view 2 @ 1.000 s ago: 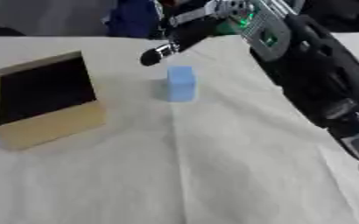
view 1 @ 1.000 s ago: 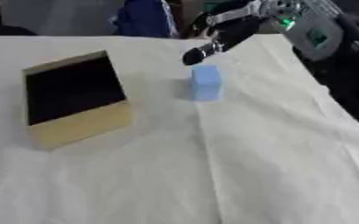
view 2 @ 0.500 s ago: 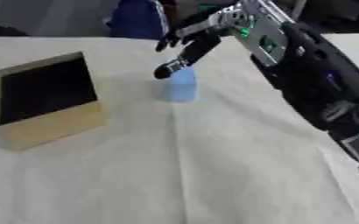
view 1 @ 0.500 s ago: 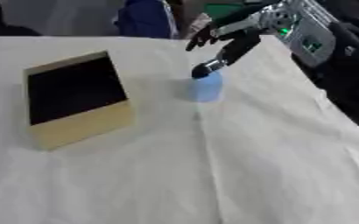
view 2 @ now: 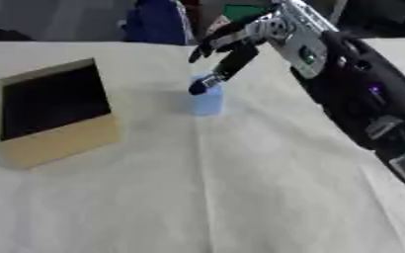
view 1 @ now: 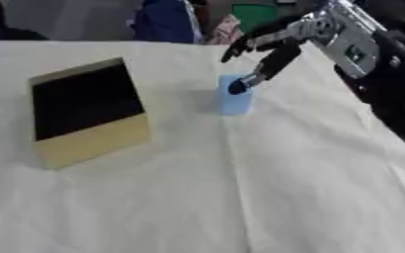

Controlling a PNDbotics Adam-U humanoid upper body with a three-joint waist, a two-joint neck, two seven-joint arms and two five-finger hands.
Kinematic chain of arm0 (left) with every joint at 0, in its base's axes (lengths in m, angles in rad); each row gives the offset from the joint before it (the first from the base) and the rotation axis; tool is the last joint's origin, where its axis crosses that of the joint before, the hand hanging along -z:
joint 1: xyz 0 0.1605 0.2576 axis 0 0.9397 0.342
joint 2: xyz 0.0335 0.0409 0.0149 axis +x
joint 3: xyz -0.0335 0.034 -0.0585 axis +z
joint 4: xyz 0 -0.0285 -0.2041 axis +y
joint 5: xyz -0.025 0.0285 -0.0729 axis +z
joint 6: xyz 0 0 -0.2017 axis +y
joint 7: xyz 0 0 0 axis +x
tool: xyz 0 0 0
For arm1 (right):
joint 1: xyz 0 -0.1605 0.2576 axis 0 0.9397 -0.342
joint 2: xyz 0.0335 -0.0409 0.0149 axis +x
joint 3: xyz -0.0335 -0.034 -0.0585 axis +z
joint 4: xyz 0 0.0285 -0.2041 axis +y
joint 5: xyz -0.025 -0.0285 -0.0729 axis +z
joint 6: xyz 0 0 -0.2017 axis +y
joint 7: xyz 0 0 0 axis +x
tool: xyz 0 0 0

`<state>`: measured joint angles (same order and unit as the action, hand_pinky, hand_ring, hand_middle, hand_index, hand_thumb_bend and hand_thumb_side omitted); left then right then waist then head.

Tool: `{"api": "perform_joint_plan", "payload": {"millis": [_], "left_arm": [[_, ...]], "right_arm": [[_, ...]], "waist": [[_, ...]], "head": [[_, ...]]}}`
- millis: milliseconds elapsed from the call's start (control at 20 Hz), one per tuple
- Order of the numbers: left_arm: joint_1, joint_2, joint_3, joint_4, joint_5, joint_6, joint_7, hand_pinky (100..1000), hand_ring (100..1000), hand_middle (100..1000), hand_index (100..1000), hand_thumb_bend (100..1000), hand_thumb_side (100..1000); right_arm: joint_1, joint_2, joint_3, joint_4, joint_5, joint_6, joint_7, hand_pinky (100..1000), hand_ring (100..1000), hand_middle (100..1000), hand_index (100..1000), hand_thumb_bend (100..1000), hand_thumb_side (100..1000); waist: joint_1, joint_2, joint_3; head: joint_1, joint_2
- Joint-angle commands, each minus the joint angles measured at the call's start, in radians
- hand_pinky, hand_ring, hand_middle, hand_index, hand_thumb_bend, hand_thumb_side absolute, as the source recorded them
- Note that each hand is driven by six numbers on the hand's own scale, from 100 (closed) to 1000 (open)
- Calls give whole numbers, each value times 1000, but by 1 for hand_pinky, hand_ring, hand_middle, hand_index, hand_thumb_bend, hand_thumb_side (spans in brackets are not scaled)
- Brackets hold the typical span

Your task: Pick up objects on the table and place them in the box.

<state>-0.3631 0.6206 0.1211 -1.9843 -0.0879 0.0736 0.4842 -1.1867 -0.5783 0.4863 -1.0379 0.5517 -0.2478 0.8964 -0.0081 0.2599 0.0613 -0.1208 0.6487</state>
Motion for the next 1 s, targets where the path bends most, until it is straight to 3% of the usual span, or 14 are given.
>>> {"api": "perform_joint_plan", "payload": {"millis": [50,150,250,800,900,950,1000], "left_arm": [[-14,27,8,-16,1,-5,-2,751,799,702,800,145,922],[-12,26,9,-16,1,-4,-2,751,799,702,799,143,919],[-11,24,10,-16,1,-4,-2,751,806,702,799,142,918],[-10,19,11,-16,1,-7,-9,750,809,700,793,135,914],[-10,18,12,-16,2,-7,-11,750,809,700,790,135,917],[-10,18,12,-16,2,-7,-11,750,809,700,789,135,916],[-9,18,12,-16,2,-7,-12,749,809,700,789,135,915]], "right_arm": [[-19,-20,-27,37,38,-19,11,979,991,968,1000,419,806],[-22,-13,-37,61,52,-23,11,971,977,953,1000,343,759],[-25,-8,-48,75,59,-26,11,961,959,936,1000,324,738],[-35,19,-81,131,69,-14,11,924,902,881,1000,351,710],[-36,22,-87,127,68,-12,11,923,895,876,1000,501,765],[-36,23,-88,124,66,-11,11,928,885,872,1000,624,793],[-37,23,-89,120,66,-10,11,928,884,871,1000,642,798]], "waist": [[5,-14,0],[6,-12,0],[7,-9,1],[9,5,5],[10,8,7],[10,9,7],[10,10,7]], "head": [[0,-12],[-2,-13],[-3,-13],[-11,-22],[-12,-24],[-11,-24],[-11,-25]]}}
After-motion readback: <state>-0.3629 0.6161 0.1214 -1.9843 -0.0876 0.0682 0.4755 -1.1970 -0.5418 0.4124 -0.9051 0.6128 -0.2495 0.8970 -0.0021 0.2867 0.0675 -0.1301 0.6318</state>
